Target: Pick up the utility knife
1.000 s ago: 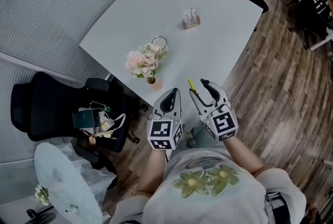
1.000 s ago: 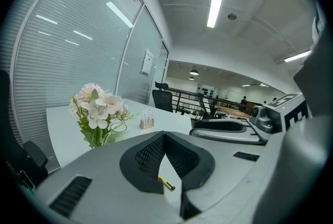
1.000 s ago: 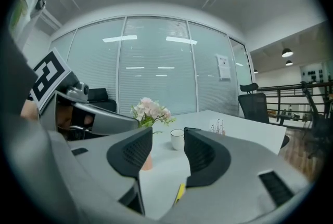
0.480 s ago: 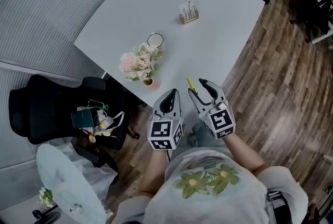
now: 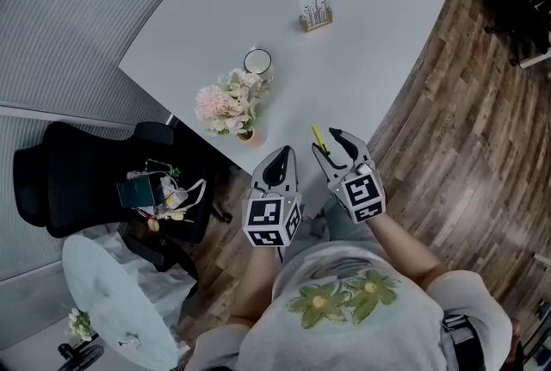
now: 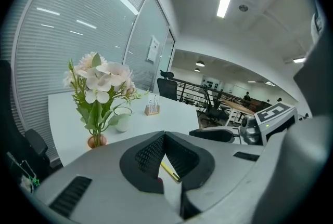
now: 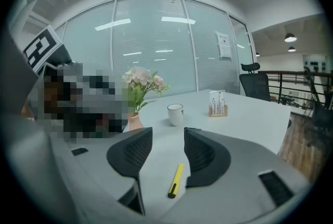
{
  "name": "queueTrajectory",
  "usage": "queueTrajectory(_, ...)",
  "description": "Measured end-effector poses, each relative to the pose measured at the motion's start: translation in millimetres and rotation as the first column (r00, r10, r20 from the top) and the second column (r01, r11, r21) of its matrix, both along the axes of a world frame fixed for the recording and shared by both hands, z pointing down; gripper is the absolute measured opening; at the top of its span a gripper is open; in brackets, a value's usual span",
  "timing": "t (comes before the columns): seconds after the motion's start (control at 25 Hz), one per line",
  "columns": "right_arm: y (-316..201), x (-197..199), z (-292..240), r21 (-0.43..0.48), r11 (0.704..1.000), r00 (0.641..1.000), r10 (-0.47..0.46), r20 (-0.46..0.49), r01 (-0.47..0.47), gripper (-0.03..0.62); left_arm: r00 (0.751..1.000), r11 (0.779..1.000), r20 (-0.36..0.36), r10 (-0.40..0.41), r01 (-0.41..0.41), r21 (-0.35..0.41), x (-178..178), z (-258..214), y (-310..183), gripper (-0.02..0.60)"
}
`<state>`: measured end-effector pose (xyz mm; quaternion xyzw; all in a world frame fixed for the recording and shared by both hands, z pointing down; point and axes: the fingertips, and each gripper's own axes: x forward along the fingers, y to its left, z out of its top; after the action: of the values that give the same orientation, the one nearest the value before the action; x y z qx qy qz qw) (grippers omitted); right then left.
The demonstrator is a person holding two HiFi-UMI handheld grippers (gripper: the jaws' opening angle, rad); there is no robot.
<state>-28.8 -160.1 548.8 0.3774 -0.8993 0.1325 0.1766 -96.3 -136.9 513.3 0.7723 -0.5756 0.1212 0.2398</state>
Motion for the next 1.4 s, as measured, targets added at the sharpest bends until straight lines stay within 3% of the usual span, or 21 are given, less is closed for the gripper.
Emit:
queueTrajectory(0.56,0.2,2.2,57.4,-0.099,0.995,0.996,-0.008,-0.089,-0.001,0.189,1.000,0.999,-0.002,0.016,-0.016,-0.042,2.6,18.2,-7.7,0.000)
queueTrajectory(1.4,3.2,5.0,124.4,-0.168,0.986,0.976,-0.046,-0.214,0.010,0.189,1.000,0.998,-0.015,0.002,-0.003,-0.064,3.8,27.5,-9.0,0.000)
